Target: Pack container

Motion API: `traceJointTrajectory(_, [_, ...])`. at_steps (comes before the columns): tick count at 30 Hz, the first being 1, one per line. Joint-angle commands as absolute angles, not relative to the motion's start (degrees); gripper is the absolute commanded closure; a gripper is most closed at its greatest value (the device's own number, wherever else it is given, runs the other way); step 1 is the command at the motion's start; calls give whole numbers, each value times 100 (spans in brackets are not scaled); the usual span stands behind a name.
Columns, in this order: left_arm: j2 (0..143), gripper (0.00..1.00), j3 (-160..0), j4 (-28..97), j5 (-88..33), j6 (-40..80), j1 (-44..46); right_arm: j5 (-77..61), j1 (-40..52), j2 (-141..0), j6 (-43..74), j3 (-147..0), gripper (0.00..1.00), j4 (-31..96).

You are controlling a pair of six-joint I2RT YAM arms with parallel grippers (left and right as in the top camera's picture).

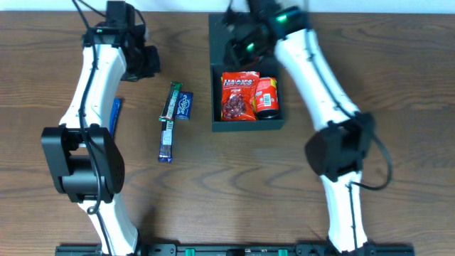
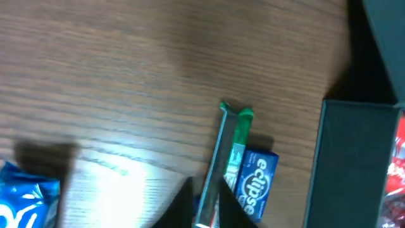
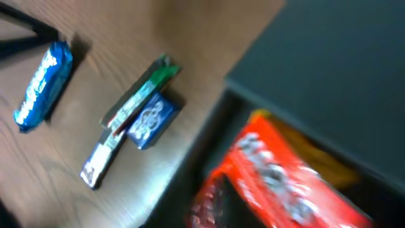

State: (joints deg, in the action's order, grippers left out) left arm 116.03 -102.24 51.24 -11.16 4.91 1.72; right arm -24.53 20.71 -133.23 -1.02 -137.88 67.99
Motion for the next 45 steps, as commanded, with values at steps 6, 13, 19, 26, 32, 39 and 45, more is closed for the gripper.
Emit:
traceJointTrajectory(6, [11900,48,-9751,4915,-989,-497,523,-2401,1031,-12809,-346,-13931,39,6969])
traceJointTrajectory(13, [12184,57,-9539,5054,-1009,-1035,539,-2394,779,-12809,-351,-13931,39,7026])
traceJointTrajectory(19, [12184,54,-9421,5170,-1081,-1111,541,-2370,786,-12809,-447,-13931,37,6989])
traceJointTrajectory(26, [12184,40,-9325,5188,-1100,-1549,543,-2375,786,-12809,-458,-13931,37,6949])
traceJointTrajectory(32, [12184,40,-9109,5043,-878,-1594,543,-2377,790,-12809,-458,-13931,37,6963])
traceJointTrajectory(39, [12189,40,-9070,4853,-884,-1590,543,-2377,790,-12809,-458,-13931,37,6965])
traceJointTrajectory(45, [12272,41,-9004,4783,-904,-1590,545,-2377,790,-12809,-458,-13931,37,6967])
